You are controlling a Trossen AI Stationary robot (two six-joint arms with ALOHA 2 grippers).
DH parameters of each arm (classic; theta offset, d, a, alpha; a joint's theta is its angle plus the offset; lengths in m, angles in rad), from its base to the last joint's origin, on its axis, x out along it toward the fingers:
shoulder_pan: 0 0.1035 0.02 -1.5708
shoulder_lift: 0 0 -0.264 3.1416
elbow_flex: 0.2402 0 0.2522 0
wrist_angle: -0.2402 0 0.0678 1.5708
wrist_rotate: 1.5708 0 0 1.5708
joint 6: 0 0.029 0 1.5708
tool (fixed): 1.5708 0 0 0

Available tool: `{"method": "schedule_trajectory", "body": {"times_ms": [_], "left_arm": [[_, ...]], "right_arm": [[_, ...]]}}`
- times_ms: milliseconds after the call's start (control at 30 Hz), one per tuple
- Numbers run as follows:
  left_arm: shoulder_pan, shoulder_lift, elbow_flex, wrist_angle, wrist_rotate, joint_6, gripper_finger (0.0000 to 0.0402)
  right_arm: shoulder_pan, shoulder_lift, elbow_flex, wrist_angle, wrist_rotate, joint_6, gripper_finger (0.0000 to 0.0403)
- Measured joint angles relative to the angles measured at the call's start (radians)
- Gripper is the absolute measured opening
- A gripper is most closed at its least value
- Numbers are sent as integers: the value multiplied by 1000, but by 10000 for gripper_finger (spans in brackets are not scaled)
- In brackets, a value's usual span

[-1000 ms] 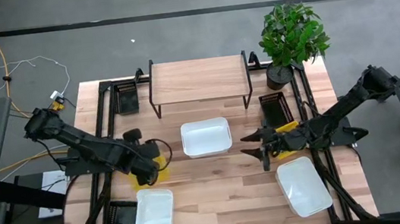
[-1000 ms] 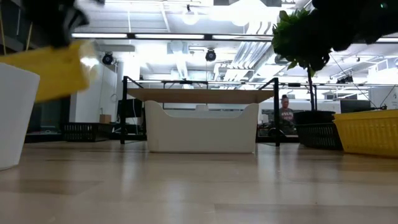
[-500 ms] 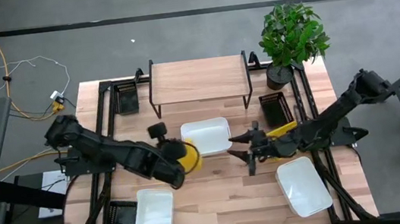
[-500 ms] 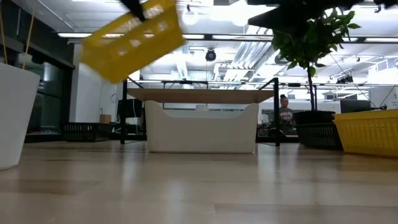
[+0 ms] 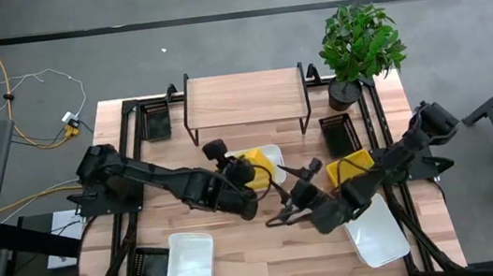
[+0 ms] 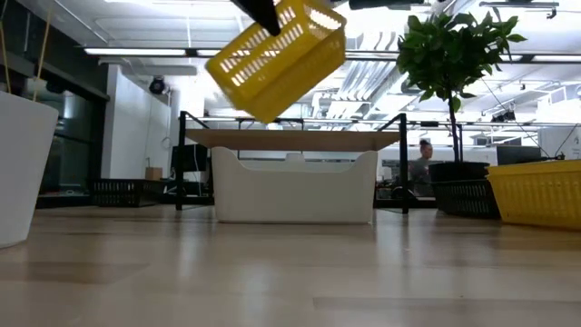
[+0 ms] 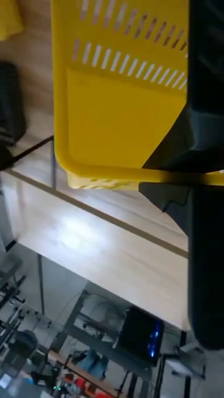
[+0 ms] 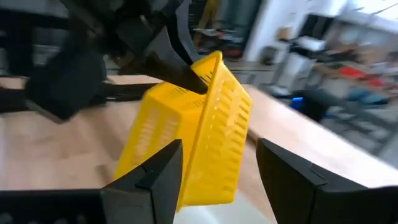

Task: Stack baskets on shelf by color
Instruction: Stack the yellow bin on top of the stacked yellow bins

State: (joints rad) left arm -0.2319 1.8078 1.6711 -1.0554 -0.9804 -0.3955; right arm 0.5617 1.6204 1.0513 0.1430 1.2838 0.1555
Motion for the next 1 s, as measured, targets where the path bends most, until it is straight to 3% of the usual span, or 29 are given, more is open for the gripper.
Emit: {"method": "schedule_trajectory", "body": {"times_ms": [333,600,733,933,1000], "left_arm": [[0,0,0,119,76,71,0],[-16,0,0,135,76,70,0],[-25,0,0,140,77,89,0],[-39,-1,0,160,79,122,19],[-46,-1,0,180,85,149,36]], "right_arm": [[-13,91,47,-5,174,-52,192],[-22,91,47,-13,209,-51,188],[-25,91,47,-12,208,-51,145],[-25,91,47,-13,208,-52,19],[-24,91,47,-13,212,-60,11]]}}
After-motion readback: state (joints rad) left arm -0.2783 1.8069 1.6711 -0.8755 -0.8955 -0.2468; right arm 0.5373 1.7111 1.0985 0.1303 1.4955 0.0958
